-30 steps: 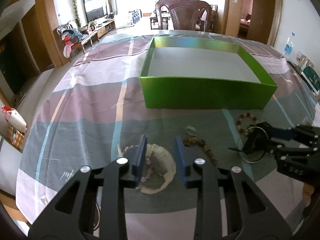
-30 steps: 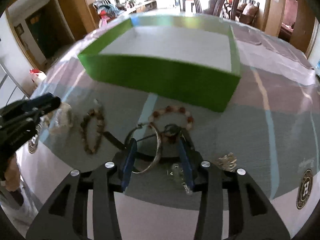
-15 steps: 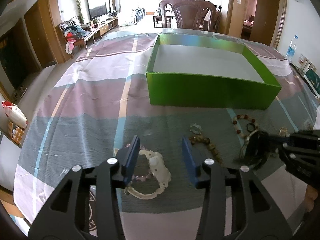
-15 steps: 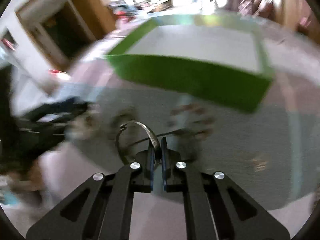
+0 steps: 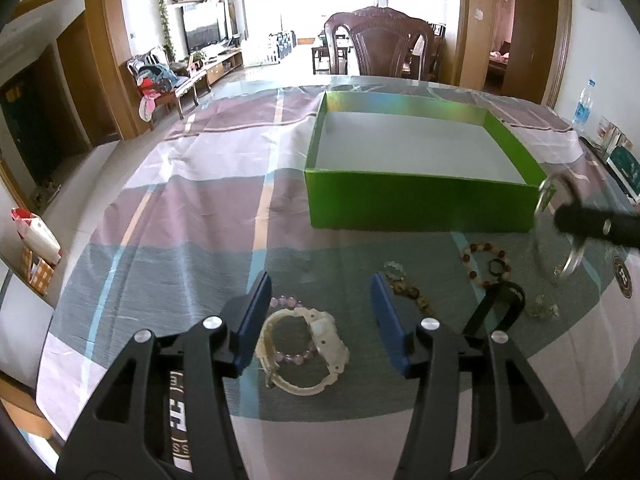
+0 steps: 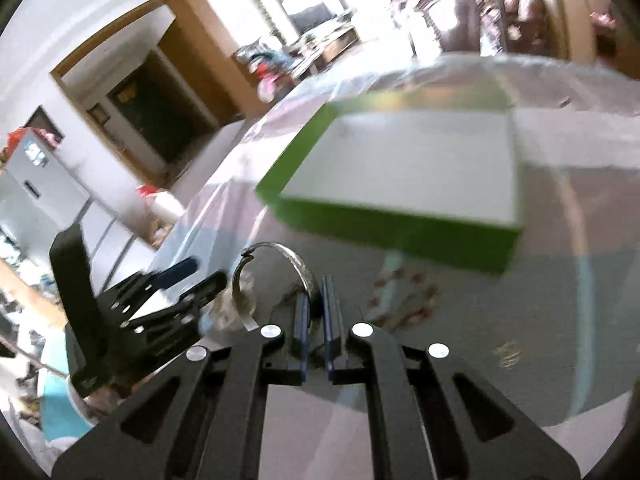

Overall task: Organize jewelry
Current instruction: 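Lift the silver bangle with the right gripper while the left gripper grips the watch strap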

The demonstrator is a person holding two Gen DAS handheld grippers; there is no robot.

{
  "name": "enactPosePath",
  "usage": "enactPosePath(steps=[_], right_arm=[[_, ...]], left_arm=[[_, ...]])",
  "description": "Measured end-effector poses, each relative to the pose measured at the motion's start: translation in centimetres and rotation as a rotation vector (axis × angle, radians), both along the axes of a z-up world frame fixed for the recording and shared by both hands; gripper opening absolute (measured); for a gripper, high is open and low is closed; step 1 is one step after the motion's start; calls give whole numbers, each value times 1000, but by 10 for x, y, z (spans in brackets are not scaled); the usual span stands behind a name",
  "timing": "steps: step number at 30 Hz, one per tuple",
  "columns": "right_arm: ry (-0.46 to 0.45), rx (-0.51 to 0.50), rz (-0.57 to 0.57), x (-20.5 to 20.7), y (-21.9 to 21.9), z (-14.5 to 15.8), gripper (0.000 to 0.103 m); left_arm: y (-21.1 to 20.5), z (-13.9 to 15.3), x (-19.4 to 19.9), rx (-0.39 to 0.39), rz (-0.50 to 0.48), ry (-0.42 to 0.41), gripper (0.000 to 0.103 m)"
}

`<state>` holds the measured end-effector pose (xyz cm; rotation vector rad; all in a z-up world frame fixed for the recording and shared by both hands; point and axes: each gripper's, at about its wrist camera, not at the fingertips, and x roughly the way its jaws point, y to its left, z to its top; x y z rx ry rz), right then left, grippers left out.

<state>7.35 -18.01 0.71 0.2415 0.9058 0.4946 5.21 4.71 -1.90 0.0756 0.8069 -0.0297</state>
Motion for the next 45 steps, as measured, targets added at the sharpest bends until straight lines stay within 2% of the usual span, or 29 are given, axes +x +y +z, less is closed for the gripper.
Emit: enactPosePath(steps=[2,4,5,7,8,11,15,18,21,23,26,30,32,33,34,39,43,44,45], right_arm=[[-1,-96,-46,3,-2,-5,7],[37,-193,-95,6,-4,-22,7],[49,-216,-105,7,-3,-31,7],[68,-245,-118,7,-6,-44,7],[74,-256,-131,8,-9,-50,7],[87,-257,-139,6,-13,-57,7],[80,-263,-134,7,-9,-62,7],[80,-259,-125,5,-8,-61,7],[76,-256,-122,5,-9,-60,7],[76,-255,-122,4,-10,-61,7],[75,-256,-122,5,-10,-61,7],[78,-263,-121,5,-8,-64,7],[78,-262,-115,5,-8,-64,7],[74,-262,-115,4,-8,-63,7],[65,-262,-117,3,-8,-61,7],[29,-264,-119,0,-7,-53,6],[40,-259,-115,2,-7,-54,6],[49,-255,-107,1,-6,-56,8],[62,-250,-93,1,-5,-59,17]], left_arm=[[2,2,1,10,7,-8,52],[10,3,5,12,15,8,55],[15,4,6,6,23,13,58],[27,3,7,13,45,18,70],[33,1,8,26,61,24,70],[44,-8,8,43,84,60,70],[48,-24,3,-3,32,133,74],[42,-29,3,17,31,124,76],[48,-26,-2,-31,22,114,76],[51,-25,-4,-17,25,100,75],[52,-33,0,8,33,134,67],[48,-48,8,-3,12,188,52],[47,-54,12,-7,18,210,30],[47,-57,15,-17,20,228,15],[47,-57,16,-30,20,232,11],[40,-44,13,-16,11,187,9],[35,-37,12,-3,3,167,9],[33,-38,13,-1,3,168,9],[32,-40,14,2,1,174,10]])
